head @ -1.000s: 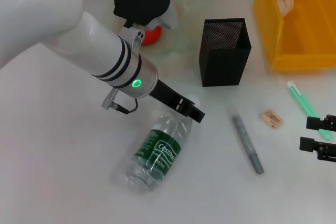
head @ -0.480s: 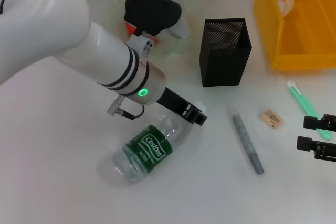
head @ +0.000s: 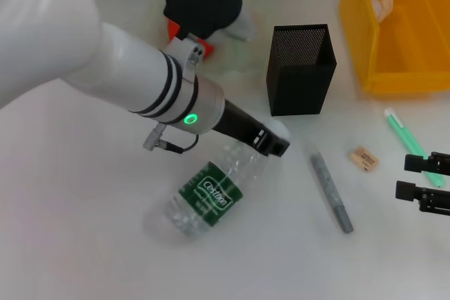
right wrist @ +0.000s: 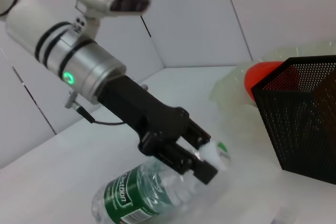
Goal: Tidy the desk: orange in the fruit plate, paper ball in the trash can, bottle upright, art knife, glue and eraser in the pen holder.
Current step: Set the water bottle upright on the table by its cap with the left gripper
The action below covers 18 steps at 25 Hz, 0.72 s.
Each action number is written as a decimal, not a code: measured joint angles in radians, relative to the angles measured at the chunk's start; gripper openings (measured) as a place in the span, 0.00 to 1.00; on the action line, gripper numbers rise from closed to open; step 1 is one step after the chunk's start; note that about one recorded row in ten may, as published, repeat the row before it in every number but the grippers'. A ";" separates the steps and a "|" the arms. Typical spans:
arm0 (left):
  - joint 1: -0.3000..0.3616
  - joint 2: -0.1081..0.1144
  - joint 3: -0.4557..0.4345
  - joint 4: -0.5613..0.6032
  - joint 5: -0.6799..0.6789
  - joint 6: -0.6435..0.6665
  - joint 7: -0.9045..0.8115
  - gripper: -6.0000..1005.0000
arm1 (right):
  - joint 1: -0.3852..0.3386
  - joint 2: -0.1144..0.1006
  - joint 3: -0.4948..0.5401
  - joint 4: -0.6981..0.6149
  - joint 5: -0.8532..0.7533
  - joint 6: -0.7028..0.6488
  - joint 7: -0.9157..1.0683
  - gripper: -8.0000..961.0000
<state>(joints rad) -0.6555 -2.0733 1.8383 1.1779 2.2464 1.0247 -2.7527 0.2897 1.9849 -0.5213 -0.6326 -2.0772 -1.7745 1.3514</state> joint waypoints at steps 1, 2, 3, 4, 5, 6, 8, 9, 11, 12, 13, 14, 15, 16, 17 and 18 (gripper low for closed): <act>0.000 0.000 0.000 0.000 0.000 0.000 0.000 0.44 | 0.000 0.000 0.000 0.000 0.000 0.000 0.000 0.72; 0.036 0.001 -0.006 0.055 0.006 -0.001 0.001 0.44 | 0.000 0.000 0.000 0.001 0.002 0.000 0.002 0.72; 0.057 0.001 -0.012 0.083 0.009 -0.003 0.007 0.44 | 0.001 0.003 0.000 0.001 0.004 0.000 0.004 0.72; 0.088 0.002 -0.022 0.120 0.014 -0.004 0.018 0.44 | 0.001 0.005 0.000 0.002 0.006 -0.001 0.005 0.72; 0.149 0.001 -0.053 0.179 0.012 -0.010 0.054 0.44 | 0.005 0.011 0.002 0.002 0.008 -0.001 0.006 0.72; 0.149 0.001 -0.053 0.179 0.012 -0.010 0.054 0.44 | 0.008 0.014 0.002 0.002 0.009 -0.001 0.006 0.72; 0.204 0.000 -0.079 0.219 0.002 -0.023 0.083 0.44 | 0.011 0.017 0.004 0.002 0.009 -0.001 0.006 0.72; 0.233 0.000 -0.088 0.236 -0.004 -0.037 0.097 0.44 | 0.014 0.020 0.006 0.002 0.009 0.001 0.006 0.72; 0.279 0.001 -0.099 0.261 -0.023 -0.065 0.132 0.44 | 0.020 0.025 0.012 0.004 0.009 0.008 0.006 0.72; 0.298 0.001 -0.103 0.269 -0.038 -0.078 0.151 0.44 | 0.023 0.026 0.014 0.006 0.009 0.010 0.007 0.72; 0.331 0.001 -0.109 0.279 -0.073 -0.100 0.194 0.44 | 0.032 0.027 0.029 0.018 0.010 0.011 0.008 0.72; 0.354 0.001 -0.116 0.285 -0.112 -0.116 0.235 0.44 | 0.032 0.027 0.029 0.018 0.010 0.011 0.008 0.72; 0.393 0.002 -0.134 0.291 -0.187 -0.132 0.310 0.44 | 0.042 0.027 0.045 0.033 0.010 0.011 0.008 0.72; 0.393 0.002 -0.134 0.291 -0.187 -0.132 0.310 0.44 | 0.042 0.027 0.045 0.033 0.010 0.011 0.008 0.72; 0.429 0.003 -0.161 0.292 -0.280 -0.135 0.399 0.44 | 0.046 0.027 0.049 0.038 0.010 0.011 0.008 0.72; 0.429 0.003 -0.161 0.292 -0.280 -0.135 0.399 0.44 | 0.050 0.027 0.052 0.042 0.010 0.010 0.008 0.72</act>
<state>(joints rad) -0.2262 -2.0704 1.6772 1.4704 1.9660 0.8897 -2.3537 0.3392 2.0124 -0.4696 -0.5902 -2.0676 -1.7645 1.3592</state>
